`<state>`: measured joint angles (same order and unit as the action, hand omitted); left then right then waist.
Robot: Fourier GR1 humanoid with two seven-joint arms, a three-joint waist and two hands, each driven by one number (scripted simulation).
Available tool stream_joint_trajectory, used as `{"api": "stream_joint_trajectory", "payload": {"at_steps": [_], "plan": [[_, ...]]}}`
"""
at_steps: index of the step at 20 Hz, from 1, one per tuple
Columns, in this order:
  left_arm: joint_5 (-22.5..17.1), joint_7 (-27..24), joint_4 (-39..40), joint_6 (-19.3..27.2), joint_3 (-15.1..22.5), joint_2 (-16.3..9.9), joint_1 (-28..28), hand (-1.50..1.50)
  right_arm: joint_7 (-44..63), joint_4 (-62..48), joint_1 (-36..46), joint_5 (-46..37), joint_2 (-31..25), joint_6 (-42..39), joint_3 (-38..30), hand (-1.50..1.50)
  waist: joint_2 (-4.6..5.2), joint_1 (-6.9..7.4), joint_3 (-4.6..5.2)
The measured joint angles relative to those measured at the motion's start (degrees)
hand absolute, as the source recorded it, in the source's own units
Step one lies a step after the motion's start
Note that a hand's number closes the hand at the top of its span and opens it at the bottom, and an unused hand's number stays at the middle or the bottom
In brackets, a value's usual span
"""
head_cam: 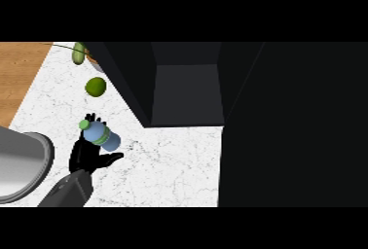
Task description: Pick up the bottled water, place it into the cabinet and close the cabinet
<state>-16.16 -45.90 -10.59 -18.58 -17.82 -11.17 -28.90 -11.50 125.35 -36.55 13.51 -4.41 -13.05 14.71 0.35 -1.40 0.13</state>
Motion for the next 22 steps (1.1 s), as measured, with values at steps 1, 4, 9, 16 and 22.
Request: {"api": "stream_joint_trajectory", "payload": {"at_steps": [1, 4, 9, 16, 22], "plan": [[0.19, 0.07, -0.1, 0.26, 0.21, 0.28, -0.41, -1.5, -0.69, -0.29, -0.43, -1.11, 0.36, 0.2, 0.96, -1.5, -0.03, 0.03, -0.01], [1.25, -0.82, 0.39, 0.41, 1.03, 1.1, -0.75, 1.5, 0.28, 0.15, 0.14, -1.38, 0.4, 0.76, 1.48, -1.5, 0.03, -0.03, -0.02], [1.95, -1.47, 0.39, 0.98, 1.55, 2.15, -2.13, 1.5, -0.03, 0.54, -0.75, -0.9, -0.57, 0.4, 0.99, -1.5, -0.02, -0.05, -0.06], [2.2, -1.64, -0.05, -0.68, 1.97, 2.63, -1.23, 1.5, 0.56, 0.04, 0.48, -0.73, -0.39, 1.23, 1.07, -1.5, -0.09, 0.27, -0.06], [0.9, 0.12, -2.87, -7.61, 2.01, 1.3, 2.76, 1.5, -1.03, -0.36, -1.11, -1.48, -0.35, 1.3, 1.72, -1.5, -0.47, 0.57, -0.2]]}}
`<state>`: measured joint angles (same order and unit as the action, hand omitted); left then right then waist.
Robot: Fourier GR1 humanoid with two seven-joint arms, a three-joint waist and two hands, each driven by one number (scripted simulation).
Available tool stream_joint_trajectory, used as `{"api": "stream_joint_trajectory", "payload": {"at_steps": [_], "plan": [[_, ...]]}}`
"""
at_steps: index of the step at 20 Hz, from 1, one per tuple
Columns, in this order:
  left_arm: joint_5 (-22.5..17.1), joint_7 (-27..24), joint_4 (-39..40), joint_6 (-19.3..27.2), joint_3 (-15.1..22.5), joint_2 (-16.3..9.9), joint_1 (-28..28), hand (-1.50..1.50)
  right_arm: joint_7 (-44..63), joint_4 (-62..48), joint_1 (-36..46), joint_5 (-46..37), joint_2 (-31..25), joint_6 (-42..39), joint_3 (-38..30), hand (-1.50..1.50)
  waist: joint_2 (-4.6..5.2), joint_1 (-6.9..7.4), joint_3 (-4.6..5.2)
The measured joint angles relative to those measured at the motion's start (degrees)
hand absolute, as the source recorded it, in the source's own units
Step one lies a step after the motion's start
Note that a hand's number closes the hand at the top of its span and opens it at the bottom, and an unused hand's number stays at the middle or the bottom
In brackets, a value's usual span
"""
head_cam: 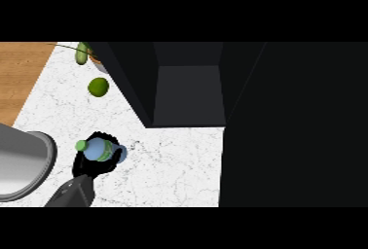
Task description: Pick up the bottled water, place it into the cabinet and close the cabinet
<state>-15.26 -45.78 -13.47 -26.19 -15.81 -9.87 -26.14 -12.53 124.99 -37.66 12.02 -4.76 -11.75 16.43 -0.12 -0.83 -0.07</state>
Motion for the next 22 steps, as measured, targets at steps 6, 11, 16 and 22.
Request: {"api": "stream_joint_trajectory", "payload": {"at_steps": [6, 11, 16, 22], "plan": [[-2.14, 2.8, -3.85, -3.17, -0.31, -0.54, 3.0, 1.5, 2.07, 0.41, 1.84, 1.41, -0.4, 0.87, -1.27, -1.5, -0.05, 0.35, 0.0], [-4.37, 6.55, -7.72, -4.84, -0.4, -0.1, 5.64, 1.5, 1.48, -0.15, 1.91, 0.92, -0.47, 0.79, -0.83, -1.5, -0.05, 0.61, 0.02], [-7.47, 12.59, -15.43, -5.4, 0.05, 0.97, 8.09, 1.5, 1.17, 0.25, 1.0, 0.45, -0.58, 0.89, 0.13, -1.5, -0.11, 0.87, 0.01], [-10.02, 21.27, -32.53, -1.66, 3.51, 4.93, 14.16, 1.5, 1.22, -0.44, 1.74, 0.1, 0.08, 1.76, 1.06, -1.5, -0.22, 1.26, -0.02]]}}
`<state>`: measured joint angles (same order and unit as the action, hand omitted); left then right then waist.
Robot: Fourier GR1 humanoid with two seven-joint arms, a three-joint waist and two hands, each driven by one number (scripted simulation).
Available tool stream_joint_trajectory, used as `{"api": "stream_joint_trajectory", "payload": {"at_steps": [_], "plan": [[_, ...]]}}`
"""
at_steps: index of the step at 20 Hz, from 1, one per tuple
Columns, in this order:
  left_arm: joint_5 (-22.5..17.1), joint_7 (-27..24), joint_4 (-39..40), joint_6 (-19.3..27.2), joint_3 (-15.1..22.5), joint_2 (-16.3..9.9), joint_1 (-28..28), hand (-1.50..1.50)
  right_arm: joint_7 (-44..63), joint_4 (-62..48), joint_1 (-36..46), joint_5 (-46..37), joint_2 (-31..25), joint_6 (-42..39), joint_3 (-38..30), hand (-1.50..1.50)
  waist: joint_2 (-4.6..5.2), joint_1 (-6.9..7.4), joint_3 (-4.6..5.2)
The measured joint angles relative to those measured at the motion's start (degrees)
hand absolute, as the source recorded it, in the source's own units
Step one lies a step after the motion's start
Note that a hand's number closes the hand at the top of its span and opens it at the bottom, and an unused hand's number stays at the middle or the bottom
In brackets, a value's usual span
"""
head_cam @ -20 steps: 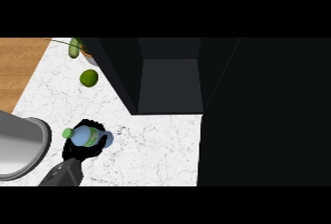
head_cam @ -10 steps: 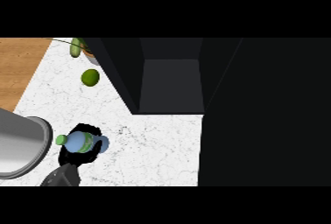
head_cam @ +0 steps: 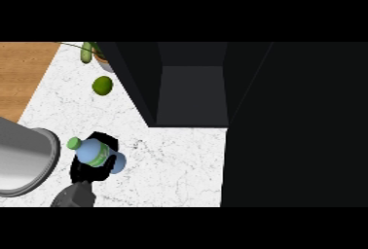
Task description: Pick up the bottled water, place it into the cabinet and close the cabinet
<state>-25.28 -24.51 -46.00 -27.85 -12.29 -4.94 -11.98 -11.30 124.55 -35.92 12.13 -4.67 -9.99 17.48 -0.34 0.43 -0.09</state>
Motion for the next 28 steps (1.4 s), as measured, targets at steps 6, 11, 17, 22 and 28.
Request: {"api": "stream_joint_trajectory", "payload": {"at_steps": [6, 11, 17, 22, 28], "plan": [[-1.02, 6.99, -16.2, 6.16, 4.93, 3.09, 5.0, 1.5, 0.06, -1.4, 1.72, -0.09, 0.36, 0.6, 0.53, -1.5, 0.1, -0.19, 0.03], [-1.38, 10.7, -25.17, 16.17, 11.9, 4.38, 3.44, 1.5, -0.18, -1.42, 1.44, 0.56, -0.37, 0.12, 0.51, -1.5, 0.14, -0.51, 0.05], [-1.33, 13.55, -28.33, 28.17, 18.23, 4.8, -3.33, 1.5, -0.46, -0.95, 0.73, 0.02, -0.67, 0.33, 1.98, -1.5, 0.23, -0.88, 0.07], [-1.32, 15.03, -27.51, 37.04, 22.76, 4.71, -8.7, 1.5, -0.08, -1.36, 1.64, 0.4, -0.54, 0.96, 2.01, -1.5, 0.23, -0.88, 0.15], [2.45, 13.67, -24.26, 44.88, 25.92, 4.58, -12.62, 1.5, -0.23, -1.61, 1.76, 1.04, -0.84, 0.88, 1.95, -1.5, 0.1, -0.98, 0.25]]}}
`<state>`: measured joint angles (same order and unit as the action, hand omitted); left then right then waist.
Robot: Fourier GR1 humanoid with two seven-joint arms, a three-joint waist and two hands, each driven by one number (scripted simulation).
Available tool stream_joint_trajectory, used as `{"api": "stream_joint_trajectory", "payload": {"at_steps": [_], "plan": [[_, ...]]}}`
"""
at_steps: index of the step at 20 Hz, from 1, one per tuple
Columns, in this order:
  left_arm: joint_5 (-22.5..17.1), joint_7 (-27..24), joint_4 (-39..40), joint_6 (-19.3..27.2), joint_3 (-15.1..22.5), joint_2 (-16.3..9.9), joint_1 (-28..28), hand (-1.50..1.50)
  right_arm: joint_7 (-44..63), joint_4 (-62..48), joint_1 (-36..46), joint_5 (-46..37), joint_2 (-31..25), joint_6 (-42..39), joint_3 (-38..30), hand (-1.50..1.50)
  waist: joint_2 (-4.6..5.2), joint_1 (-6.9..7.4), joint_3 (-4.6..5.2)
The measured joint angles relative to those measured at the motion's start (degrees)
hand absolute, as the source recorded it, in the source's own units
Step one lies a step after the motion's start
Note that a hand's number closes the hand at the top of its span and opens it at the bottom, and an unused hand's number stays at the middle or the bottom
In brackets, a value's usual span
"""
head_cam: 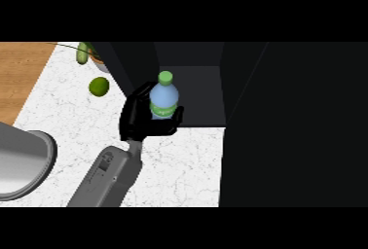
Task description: Pick up the bottled water, place it into the cabinet and close the cabinet
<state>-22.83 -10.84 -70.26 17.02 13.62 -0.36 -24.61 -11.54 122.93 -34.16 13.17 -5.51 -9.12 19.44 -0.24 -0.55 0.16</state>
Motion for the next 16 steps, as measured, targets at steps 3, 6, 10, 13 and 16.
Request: {"api": "stream_joint_trajectory", "payload": {"at_steps": [3, 6, 10, 13, 16], "plan": [[1.71, 0.26, 0.97, 4.63, 1.31, -0.16, -1.0, 1.5, -1.27, -2.08, 0.79, 0.24, 0.3, -0.38, -0.27, -1.5, -0.1, 0.11, -0.01], [3.38, 0.16, 2.14, 9.19, 2.34, -0.21, -1.85, 1.5, -0.68, -1.62, 1.26, 0.59, 0.1, -0.34, -0.44, -1.5, -0.27, -0.03, -0.06], [5.47, 0.27, 3.4, 14.68, 3.28, -0.08, -2.72, 1.5, -0.17, -2.18, 2.42, 0.77, -0.07, -0.36, -0.86, -1.5, -0.39, -0.34, -0.14], [7.07, 1.26, 4.13, 18.58, 3.88, 0.01, -3.33, 1.5, -0.13, -2.86, 3.32, 0.75, 0.1, -0.55, -0.5, -1.5, -0.48, -0.69, -0.25], [8.39, 1.92, 4.93, 21.92, 4.32, -0.11, -3.91, 1.5, -0.24, -2.86, 3.26, 1.36, -0.04, -0.97, -0.54, -1.5, -0.5, -1.25, -0.33]]}}
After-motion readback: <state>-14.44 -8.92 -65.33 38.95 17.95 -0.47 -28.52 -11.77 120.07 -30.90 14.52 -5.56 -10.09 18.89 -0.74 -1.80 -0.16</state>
